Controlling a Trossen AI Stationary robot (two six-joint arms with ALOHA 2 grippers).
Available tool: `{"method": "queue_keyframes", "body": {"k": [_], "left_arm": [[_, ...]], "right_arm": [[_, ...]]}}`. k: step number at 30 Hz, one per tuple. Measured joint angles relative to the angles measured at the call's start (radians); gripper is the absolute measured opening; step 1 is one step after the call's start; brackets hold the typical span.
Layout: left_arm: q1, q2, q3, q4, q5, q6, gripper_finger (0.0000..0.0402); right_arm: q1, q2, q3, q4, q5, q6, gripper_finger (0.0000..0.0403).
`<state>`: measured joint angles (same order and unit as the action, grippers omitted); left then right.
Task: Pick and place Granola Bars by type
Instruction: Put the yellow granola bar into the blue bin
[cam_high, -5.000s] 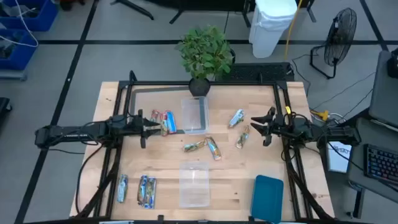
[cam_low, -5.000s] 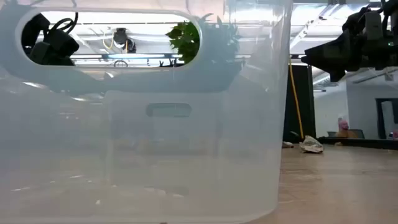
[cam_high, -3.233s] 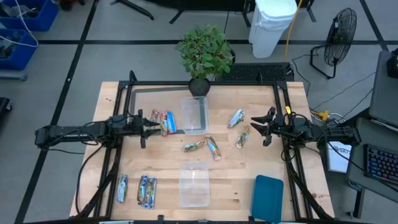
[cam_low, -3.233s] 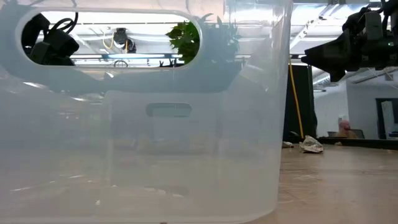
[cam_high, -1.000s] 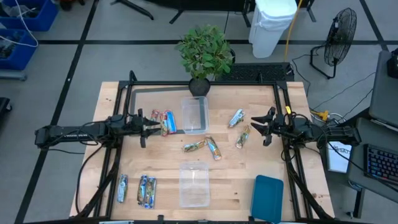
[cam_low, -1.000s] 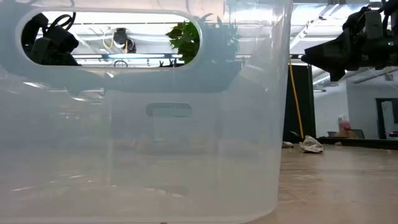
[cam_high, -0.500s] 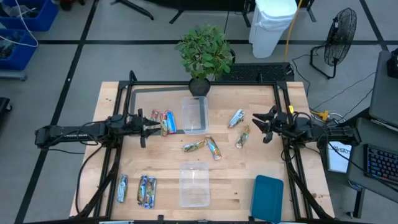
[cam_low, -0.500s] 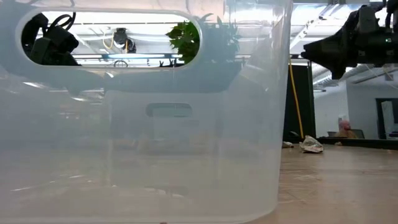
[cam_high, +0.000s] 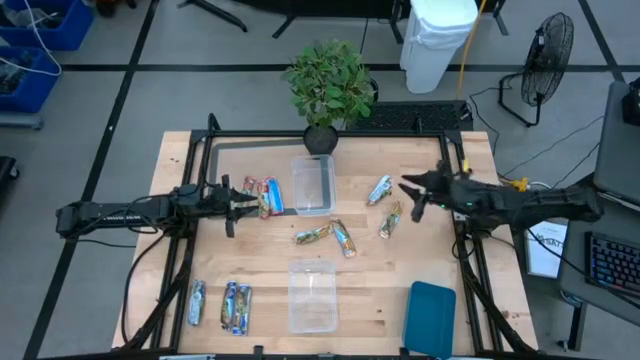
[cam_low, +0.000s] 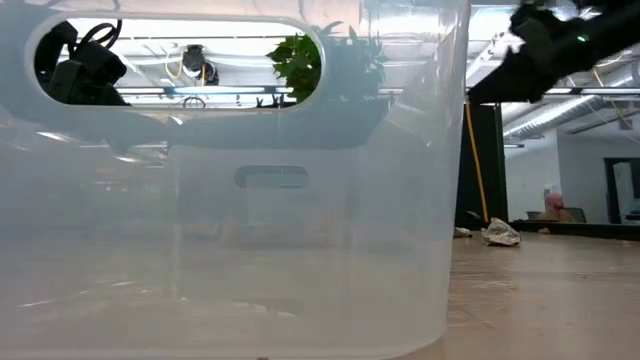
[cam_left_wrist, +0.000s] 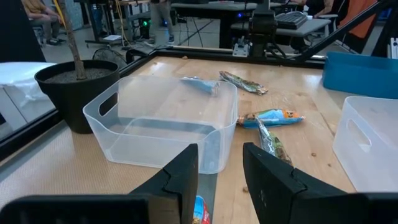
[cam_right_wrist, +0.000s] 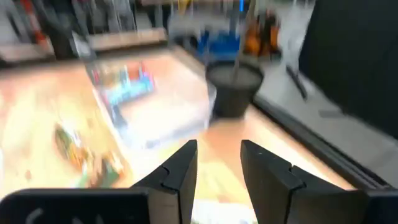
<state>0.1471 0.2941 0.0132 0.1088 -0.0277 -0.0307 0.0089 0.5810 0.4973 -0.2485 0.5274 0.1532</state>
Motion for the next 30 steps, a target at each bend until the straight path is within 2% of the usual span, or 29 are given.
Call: {"method": "queue_keyframes", "body": {"k": [3, 7, 10, 13, 17, 23, 26, 30], "left_arm": [[0.0, 0.0, 0.0, 0.0, 0.0, 0.0, 0.0131], [0.0, 0.0, 0.0, 0.0, 0.0, 0.0, 0.0131], [0.0, 0.0, 0.0, -0.001, 0.0, 0.0, 0.0131], [0.0, 0.0, 0.0, 0.0, 0.0, 0.0, 0.0131], [0.0, 0.0, 0.0, -0.001, 0.0, 0.0, 0.0131], [0.0, 0.0, 0.0, -0.001, 0.0, 0.0, 0.0131], [0.0, 0.0, 0.0, -0.001, 0.0, 0.0, 0.0131], [0.0, 0.0, 0.0, -0.001, 0.0, 0.0, 0.0131]], "right_arm": [[-0.021, 0.201, 0.127, -0.161, -0.021, 0.015, 0.0114], [-0.073, 0.431, 0.242, -0.327, -0.142, 0.032, 0.0114], [-0.11, 0.55, 0.27, -0.37, -0.239, 0.082, 0.0114], [-0.141, 0.633, 0.27, -0.384, -0.27, 0.148, 0.0114], [-0.167, 0.692, 0.27, -0.406, -0.27, 0.2, 0.0114], [-0.204, 0.703, 0.27, -0.452, -0.277, 0.276, 0.0114], [-0.239, 0.703, 0.27, -0.471, -0.362, 0.313, 0.012], [-0.278, 0.703, 0.27, -0.455, -0.453, 0.358, 0.0153]]}}
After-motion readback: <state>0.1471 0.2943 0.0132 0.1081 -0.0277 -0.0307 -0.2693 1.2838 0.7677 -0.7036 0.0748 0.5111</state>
